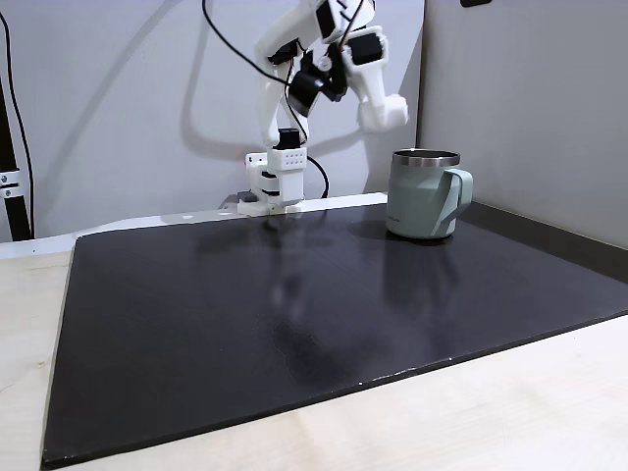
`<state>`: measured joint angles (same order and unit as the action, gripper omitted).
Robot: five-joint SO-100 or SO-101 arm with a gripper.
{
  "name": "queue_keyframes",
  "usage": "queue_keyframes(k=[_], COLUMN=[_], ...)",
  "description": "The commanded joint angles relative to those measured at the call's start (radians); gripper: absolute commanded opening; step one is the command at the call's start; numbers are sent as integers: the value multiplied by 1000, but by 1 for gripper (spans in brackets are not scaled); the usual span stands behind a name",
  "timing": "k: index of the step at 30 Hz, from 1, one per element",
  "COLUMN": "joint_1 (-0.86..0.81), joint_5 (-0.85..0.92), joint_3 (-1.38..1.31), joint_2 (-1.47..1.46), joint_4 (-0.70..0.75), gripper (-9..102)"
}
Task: Grasp a gauze and put it in the cup.
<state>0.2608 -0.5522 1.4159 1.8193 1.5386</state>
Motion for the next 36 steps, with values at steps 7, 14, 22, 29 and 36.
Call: queue_keyframes(k=[7, 14, 22, 29, 36], joint_1=[276, 351, 359, 362, 376], joint_5=[81, 115, 112, 109, 112], joint_3=[-48, -48, -51, -57, -63], joint_2=[55, -35, -74, -121, -132], joint_4=[34, 60, 55, 46, 48], gripper=[0, 0, 0, 30, 43])
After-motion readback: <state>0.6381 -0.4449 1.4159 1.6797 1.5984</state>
